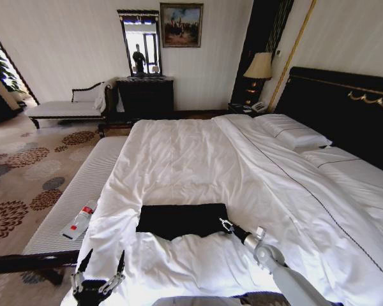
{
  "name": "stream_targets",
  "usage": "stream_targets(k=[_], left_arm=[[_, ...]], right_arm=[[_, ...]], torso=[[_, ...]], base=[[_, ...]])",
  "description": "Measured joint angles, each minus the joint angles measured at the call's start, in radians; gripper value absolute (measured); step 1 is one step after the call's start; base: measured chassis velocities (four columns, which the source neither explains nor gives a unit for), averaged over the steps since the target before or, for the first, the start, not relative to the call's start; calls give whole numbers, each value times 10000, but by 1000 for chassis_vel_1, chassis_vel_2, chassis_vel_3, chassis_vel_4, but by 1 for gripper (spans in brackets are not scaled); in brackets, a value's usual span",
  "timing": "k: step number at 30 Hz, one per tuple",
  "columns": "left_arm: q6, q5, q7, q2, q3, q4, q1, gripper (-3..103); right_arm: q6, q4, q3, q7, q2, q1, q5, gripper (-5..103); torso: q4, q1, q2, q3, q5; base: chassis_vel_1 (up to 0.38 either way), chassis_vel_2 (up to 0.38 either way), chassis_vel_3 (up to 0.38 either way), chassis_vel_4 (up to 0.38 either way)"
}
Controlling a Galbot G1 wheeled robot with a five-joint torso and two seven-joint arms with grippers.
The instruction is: Fold the clothes on the bed.
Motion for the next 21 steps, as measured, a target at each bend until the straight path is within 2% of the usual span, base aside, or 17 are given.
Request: stream_targets(k=[3, 5, 7, 15, 21], left_arm=[[0, 0, 0, 0, 0, 3, 0, 100], [0, 0, 0, 1, 0, 4, 0, 100], [0, 0, 1, 0, 0, 6, -1, 100], [-1, 1, 3, 1, 0, 7, -1, 100], [-2, 1, 2, 0, 0, 8, -1, 100]], right_arm=[[14, 171, 65, 1, 10, -108, 17, 14], [24, 195, 81, 1, 0, -137, 36, 14], [61, 278, 154, 0, -13, -226, 114, 8], [416, 893, 434, -104, 40, -631, 366, 7], [734, 1374, 780, 17, -230, -637, 498, 7]], torso=[[1, 0, 0, 0, -2], [1, 0, 0, 0, -2], [0, -1, 0, 0, -2], [-2, 0, 0, 0, -2], [2, -1, 0, 0, -1]], base=[[0, 0, 0, 0], [0, 0, 0, 0], [0, 0, 0, 0], [0, 0, 0, 0], [0, 0, 0, 0]])
